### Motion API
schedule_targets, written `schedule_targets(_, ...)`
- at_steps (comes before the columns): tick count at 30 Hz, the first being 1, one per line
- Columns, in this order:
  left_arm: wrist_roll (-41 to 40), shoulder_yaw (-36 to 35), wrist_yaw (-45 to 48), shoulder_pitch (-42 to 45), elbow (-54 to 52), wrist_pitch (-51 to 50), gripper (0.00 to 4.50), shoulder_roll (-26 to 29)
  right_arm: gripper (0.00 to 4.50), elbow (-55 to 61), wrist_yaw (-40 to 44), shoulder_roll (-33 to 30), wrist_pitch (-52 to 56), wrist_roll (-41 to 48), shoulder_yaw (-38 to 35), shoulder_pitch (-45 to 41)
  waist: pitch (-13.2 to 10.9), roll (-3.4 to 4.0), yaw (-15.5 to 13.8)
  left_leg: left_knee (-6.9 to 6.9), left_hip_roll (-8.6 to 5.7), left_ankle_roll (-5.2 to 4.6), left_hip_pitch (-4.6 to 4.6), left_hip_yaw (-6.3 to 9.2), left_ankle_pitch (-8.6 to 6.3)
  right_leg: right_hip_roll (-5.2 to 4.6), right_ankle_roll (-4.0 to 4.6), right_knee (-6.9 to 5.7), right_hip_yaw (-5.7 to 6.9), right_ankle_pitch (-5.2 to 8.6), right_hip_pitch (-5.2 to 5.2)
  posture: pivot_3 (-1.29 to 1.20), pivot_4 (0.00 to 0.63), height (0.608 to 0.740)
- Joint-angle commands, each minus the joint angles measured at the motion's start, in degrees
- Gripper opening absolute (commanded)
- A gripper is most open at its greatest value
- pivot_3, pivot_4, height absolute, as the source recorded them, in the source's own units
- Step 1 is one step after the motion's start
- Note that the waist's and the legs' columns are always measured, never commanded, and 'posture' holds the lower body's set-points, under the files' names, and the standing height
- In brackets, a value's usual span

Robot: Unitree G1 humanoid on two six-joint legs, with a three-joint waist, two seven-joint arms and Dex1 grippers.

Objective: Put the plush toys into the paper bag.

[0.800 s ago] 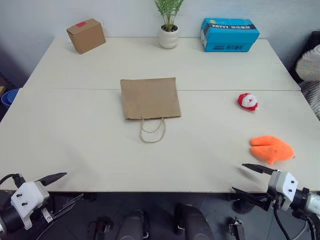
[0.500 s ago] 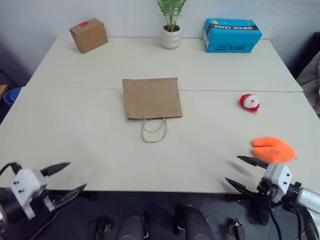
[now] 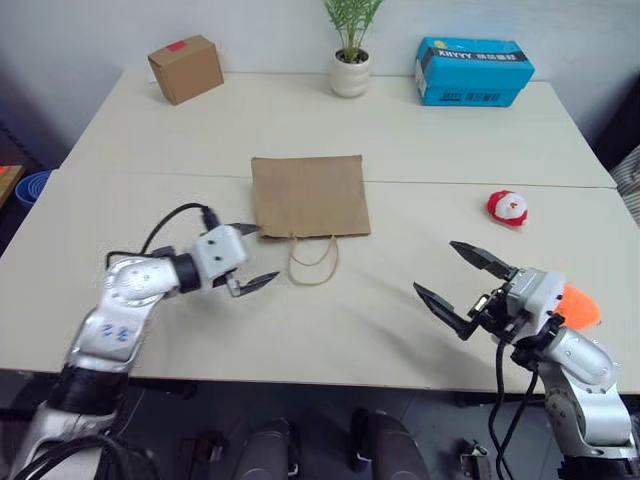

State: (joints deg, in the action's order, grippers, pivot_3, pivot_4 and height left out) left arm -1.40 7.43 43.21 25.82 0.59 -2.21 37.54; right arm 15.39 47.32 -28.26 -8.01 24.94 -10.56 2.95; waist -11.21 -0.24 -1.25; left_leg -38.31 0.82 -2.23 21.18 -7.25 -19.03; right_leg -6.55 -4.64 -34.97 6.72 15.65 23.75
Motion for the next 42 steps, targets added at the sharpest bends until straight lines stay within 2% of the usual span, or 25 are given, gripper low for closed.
schedule_targets(1, 3.79, 2.02, -2.17, 5.32, 6.96, 6.31, 3.49, -3.15, 4.5, 0.7, -0.96, 0.97, -2.51, -1.12, -0.24, 1.51, 0.0, -0.02, 0.14, -0.03, 0.03, -0.02, 0.01, -0.02, 0.01, 0.0, -0.02, 0.0, -0.02, -0.01, 0.01, 0.0, 0.15, 0.74)
schedule_targets(10, 1.47, 3.4, 5.26, 15.06, 17.93, 13.79, 0.68, -7.17, 4.5, 0.8, -2.37, 0.8, -3.57, -3.8, 0.29, 6.27, -0.01, -0.02, 0.04, -0.63, 0.11, -0.11, 0.08, 0.06, -0.04, -0.06, -0.04, -0.31, -0.16, -0.02, -0.04, 0.0, 0.15, 0.74)
schedule_targets(12, -2.25, 1.8, 8.25, 16.96, 18.12, 11.58, 0.05, -7.97, 4.11, 1.97, -2.29, 0.6, -1.04, -2.88, 1.68, 5.92, -0.01, -0.03, 0.16, -0.7, 0.11, -0.12, 0.08, 0.06, -0.05, -0.09, -0.04, -0.38, -0.24, -0.02, -0.04, 0.0, 0.15, 0.74)
schedule_targets(16, -13.53, -3.35, 11.32, 19.99, 14.79, -1.2, 0.0, -10.8, 2.87, 4.47, -3.44, 0.87, 4.84, -2.39, 5.23, 2.82, -0.01, -0.04, 0.31, -0.77, 0.13, -0.12, 0.08, 0.09, -0.05, -0.11, -0.03, -0.46, -0.38, -0.02, -0.04, 0.0, 0.15, 0.74)
schedule_targets(20, -18.07, -4.29, 13.37, 20.84, 8.67, -9.56, 0.0, -10.74, 1.43, 4.85, -7.41, 2.67, 12.05, -4.71, 10.39, -4.53, -0.01, -0.04, 1.06, -0.81, 0.15, -0.1, 0.1, 0.13, -0.05, -0.11, -0.03, -0.5, -0.38, -0.01, -0.04, 0.0, 0.15, 0.74)
schedule_targets(24, -20.44, -4.48, 12.38, 19.84, 3.29, -15.33, 0.0, -11.61, 0.02, -1.79, -10.65, 6.84, 15.66, -8.61, 15.51, -14.36, -0.01, -0.04, 1.44, -0.81, 0.15, -0.06, 0.11, 0.17, -0.02, -0.05, -0.01, -0.51, -0.37, 0.0, -0.04, 0.0, 0.15, 0.74)
schedule_targets(28, -22.7, -4.64, 11.24, 18.11, -2.04, -19.36, 0.0, -13.07, 0.02, -11.39, -13.85, 12.41, 15.78, -13.88, 19.83, -23.3, -0.02, -0.04, 1.53, -0.83, 0.13, -0.04, 0.11, 0.16, -0.01, -0.02, 0.0, -0.55, -0.38, 0.01, -0.02, 0.0, 0.15, 0.74)
schedule_targets(34, -26.1, -5.56, 11.32, 14.69, -8.85, -22.96, 0.0, -12.67, 0.02, -20.52, -18.56, 18.15, 14.94, -18.82, 22.0, -29.39, -0.02, -0.04, 1.59, -0.84, 0.1, -0.04, 0.21, 0.22, -0.01, -0.04, 0.01, -0.52, -0.35, 0.01, -0.01, 0.0, 0.15, 0.74)
schedule_targets(38, -27.5, -6.75, 11.05, 12.66, -11.29, -23.74, 0.0, -11.68, 0.02, -25.47, -19.71, 19.15, 16.43, -20.29, 21.52, -32.07, -0.02, -0.04, 1.62, -0.84, 0.12, -0.01, 0.22, 0.26, 0.01, -0.04, 0.01, -0.53, -0.35, 0.01, 0.01, 0.0, 0.15, 0.74)
schedule_targets(42, -31.02, -10.23, 7.48, 13.59, -10.87, -25.1, 0.0, -14.05, 0.02, -28.41, -19.89, 18.98, 15.77, -22.95, 22.8, -32.98, -0.02, -0.04, 1.65, -0.84, 0.12, -0.01, 0.21, 0.26, 0.01, -0.06, 0.01, -0.54, -0.36, 0.01, 0.0, 0.0, 0.15, 0.74)
